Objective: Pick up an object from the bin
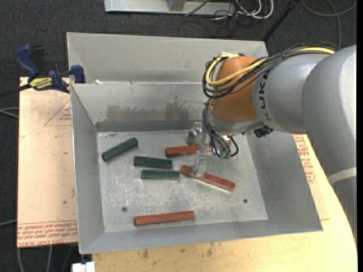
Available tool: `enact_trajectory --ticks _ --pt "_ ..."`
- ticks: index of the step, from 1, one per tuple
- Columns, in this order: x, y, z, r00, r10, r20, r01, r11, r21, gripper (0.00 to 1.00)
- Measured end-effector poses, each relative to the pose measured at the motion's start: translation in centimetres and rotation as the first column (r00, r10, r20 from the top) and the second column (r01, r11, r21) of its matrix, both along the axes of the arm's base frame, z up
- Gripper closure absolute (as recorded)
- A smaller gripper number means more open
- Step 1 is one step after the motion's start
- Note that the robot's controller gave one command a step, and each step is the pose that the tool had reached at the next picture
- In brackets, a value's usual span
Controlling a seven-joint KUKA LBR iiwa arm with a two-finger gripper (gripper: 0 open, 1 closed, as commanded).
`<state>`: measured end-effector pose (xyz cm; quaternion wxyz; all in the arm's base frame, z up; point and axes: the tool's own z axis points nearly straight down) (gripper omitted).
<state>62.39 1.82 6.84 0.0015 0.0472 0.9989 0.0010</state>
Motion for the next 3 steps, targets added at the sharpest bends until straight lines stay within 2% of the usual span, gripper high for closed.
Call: enact_trajectory --ticks 3 --pt "0.40 0.06 0.37 1.000 -0.003 0.001 0.003 1.000 -0.001 0.00"
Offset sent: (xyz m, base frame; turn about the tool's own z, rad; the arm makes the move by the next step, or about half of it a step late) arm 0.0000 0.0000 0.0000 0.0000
